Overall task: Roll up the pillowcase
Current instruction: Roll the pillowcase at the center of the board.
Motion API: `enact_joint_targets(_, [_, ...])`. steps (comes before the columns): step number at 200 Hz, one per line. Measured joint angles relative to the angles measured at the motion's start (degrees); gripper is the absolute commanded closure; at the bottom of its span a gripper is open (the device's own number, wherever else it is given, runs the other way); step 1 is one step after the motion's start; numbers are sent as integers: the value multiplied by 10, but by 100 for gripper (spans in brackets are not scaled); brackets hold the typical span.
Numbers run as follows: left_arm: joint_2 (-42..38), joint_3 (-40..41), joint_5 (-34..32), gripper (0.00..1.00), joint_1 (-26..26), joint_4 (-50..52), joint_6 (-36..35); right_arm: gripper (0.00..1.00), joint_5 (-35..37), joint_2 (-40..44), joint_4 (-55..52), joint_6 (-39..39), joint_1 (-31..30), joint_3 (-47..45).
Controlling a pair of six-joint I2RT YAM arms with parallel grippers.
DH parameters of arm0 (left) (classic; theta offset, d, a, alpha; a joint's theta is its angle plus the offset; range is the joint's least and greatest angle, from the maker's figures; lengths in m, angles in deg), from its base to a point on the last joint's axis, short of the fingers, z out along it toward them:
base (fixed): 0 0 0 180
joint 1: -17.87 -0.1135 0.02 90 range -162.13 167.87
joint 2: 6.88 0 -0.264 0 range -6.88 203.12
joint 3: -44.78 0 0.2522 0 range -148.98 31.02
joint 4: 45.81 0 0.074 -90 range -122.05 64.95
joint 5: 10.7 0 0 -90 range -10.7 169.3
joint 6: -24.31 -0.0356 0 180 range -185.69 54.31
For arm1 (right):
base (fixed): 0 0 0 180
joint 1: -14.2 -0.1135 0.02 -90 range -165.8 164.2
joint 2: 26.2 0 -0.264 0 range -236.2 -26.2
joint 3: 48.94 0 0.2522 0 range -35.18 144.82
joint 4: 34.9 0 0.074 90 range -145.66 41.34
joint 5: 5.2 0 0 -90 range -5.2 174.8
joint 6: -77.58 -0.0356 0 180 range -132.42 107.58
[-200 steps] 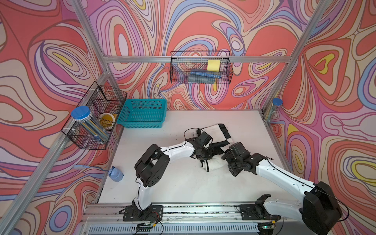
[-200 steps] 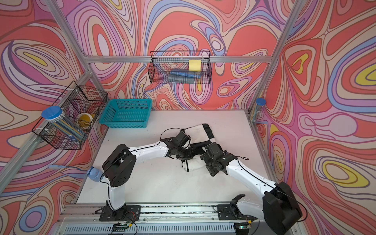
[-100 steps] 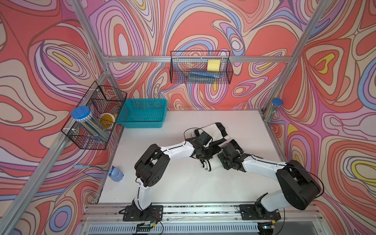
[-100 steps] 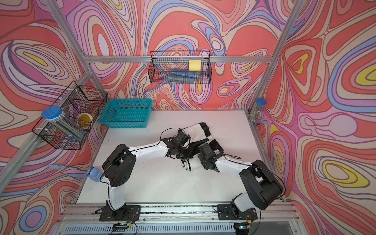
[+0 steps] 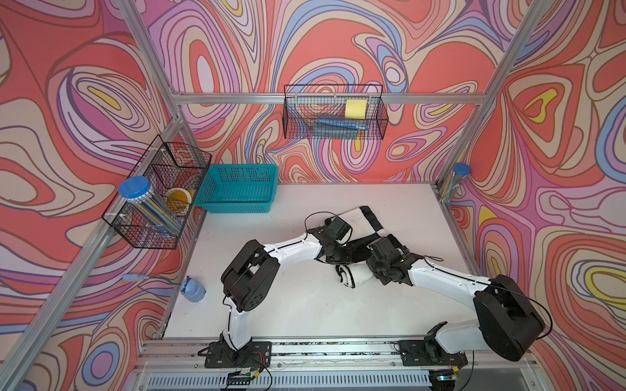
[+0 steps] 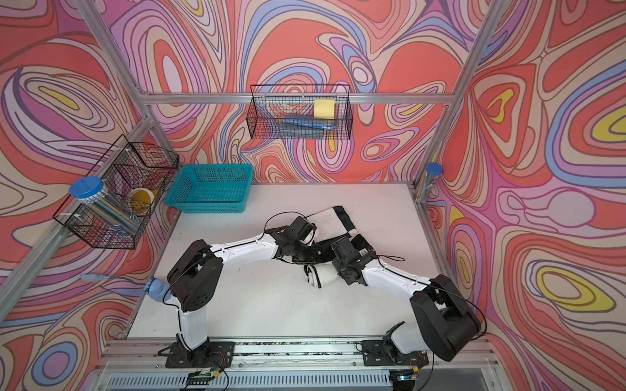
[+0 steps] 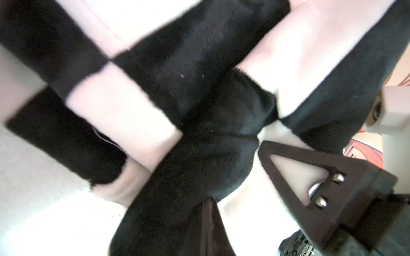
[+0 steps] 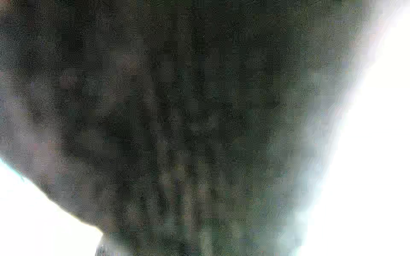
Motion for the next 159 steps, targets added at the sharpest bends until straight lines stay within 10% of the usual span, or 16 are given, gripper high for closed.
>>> enact_joint_targets(78, [-45,0,-15,84,-4,42,-21,100,-42,131,-342,32,2,46])
enact_joint_targets(159, [-49,16,7,85,-4,43,-32,90,-96,-160,-402,175,21,258])
